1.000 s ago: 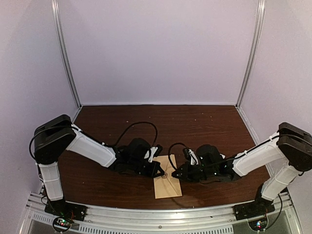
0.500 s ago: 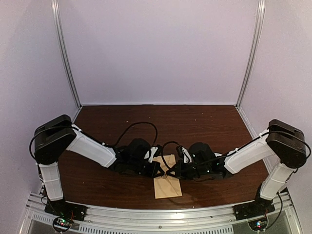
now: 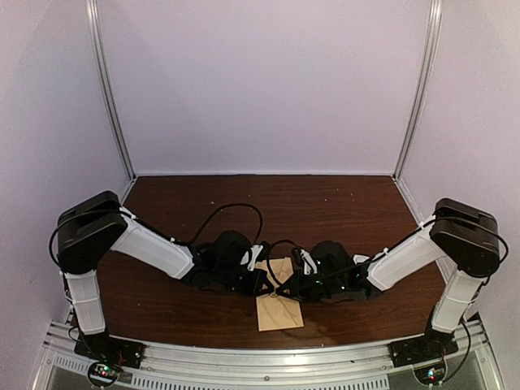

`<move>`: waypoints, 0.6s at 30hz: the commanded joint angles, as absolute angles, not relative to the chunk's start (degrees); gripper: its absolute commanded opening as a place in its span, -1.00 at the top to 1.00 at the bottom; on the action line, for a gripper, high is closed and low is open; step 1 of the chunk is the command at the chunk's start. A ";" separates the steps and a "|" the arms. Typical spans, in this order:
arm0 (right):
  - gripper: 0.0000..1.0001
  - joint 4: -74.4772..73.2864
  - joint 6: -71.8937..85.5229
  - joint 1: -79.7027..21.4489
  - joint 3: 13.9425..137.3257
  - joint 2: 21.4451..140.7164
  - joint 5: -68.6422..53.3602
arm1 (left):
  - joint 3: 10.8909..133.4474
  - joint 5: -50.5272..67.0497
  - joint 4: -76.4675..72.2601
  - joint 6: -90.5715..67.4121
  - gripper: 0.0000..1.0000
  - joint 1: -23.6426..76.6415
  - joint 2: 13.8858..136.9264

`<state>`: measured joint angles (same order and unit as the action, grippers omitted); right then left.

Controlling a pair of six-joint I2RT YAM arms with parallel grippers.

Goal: Place the letter into the envelope and seal it

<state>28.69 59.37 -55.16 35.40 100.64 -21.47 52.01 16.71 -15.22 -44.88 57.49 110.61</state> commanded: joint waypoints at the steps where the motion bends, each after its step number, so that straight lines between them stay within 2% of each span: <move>1: 1.00 30.25 59.06 -54.47 36.65 102.65 -20.91 | 52.64 15.97 -15.15 -44.13 1.00 57.74 112.05; 16: 1.00 30.55 61.69 -54.42 33.28 106.59 -19.87 | 54.36 15.36 -13.01 -43.48 1.00 57.73 111.00; 18: 1.00 30.21 61.66 -54.43 33.22 106.52 -19.63 | 55.05 13.74 -11.35 -42.82 0.87 57.74 110.07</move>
